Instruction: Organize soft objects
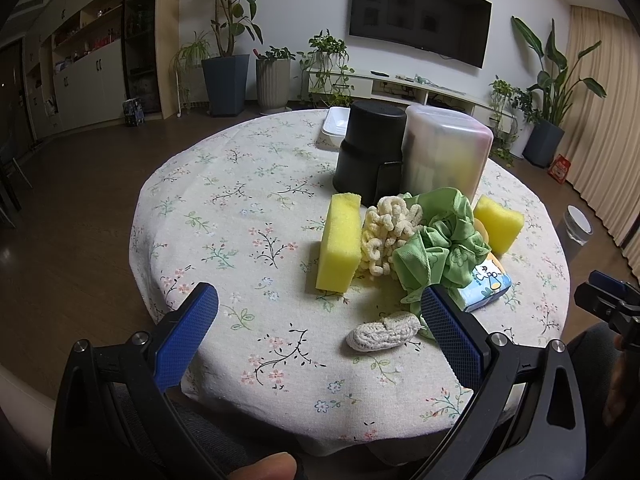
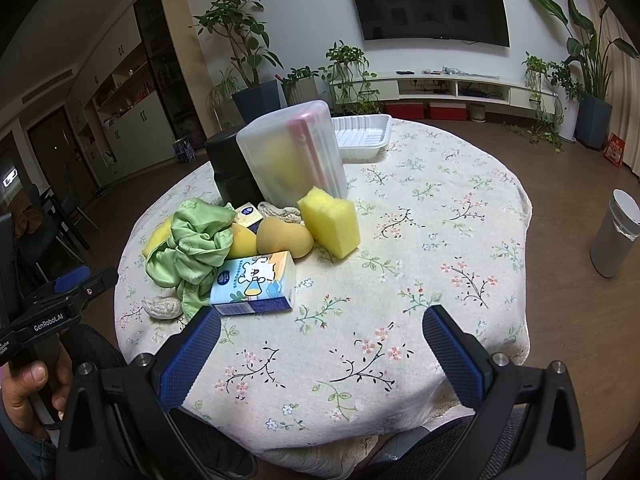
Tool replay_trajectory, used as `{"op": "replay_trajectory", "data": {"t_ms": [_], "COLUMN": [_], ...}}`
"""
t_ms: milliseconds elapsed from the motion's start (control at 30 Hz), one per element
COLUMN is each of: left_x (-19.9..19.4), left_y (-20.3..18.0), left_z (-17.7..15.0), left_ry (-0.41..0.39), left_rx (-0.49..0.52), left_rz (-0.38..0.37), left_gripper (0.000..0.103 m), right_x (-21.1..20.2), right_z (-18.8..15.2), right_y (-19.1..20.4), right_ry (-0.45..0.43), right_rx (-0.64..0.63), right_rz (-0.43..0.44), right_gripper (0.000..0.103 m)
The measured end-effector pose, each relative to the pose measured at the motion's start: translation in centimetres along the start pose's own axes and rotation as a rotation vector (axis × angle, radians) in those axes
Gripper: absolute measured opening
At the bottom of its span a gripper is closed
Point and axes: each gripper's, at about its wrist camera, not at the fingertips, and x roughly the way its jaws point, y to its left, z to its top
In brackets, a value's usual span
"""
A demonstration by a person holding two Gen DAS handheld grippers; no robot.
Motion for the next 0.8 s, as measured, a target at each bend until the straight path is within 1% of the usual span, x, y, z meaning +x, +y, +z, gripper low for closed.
{"op": "replay_trajectory", "data": {"t_ms": [133,233,367,400,467,533,633,800], "left_x": [0.2,0.6,1.2,1.4,2.0,2.9,3.7,5.4], "left_y": [0.0,0.0,-0.5,-0.9,-1.7,-2.3,-2.2,-1.6], "left_z": [-0.6,-1.6,-2.1,-2.1,-2.1,-2.3,-2.1,-1.8], "left_ry": [0.019,0.053,0.093,0.094,0.106,0.141,0.164,0.216], "left_rx": [0.027,0.05,0.056,0.073,0.12,0.145,0.137,0.091], "left_rz": [-0.052,-0.085,-0.195,-0.205,-0.193,-0.198,-0.221,-0.254], "left_gripper": [0.103,0.103,0.103,0.103,0.103,0.102,0.102,0.101], "right_x": [-0.3,0.1,1.6,1.9,3.5,5.0,6.7,8.8], "right_z": [-0.3,-0.8,-1.3,-1.2,-0.7,-0.1,0.8,1.1], "right_y": [0.5,1.0,3.1,3.4,4.4,4.6,4.5,4.5], "right_ry": [-0.008,-0.001,0.046,0.049,0.073,0.103,0.157,0.226], "right_rx": [-0.011,-0.023,-0.091,-0.105,-0.143,-0.145,-0.126,-0.109], "right_rz": [0.006,0.032,0.077,0.081,0.084,0.088,0.108,0.131], "right_gripper": [0.103,0.103,0.103,0.103,0.103,0.102,0.101,0.1]}}
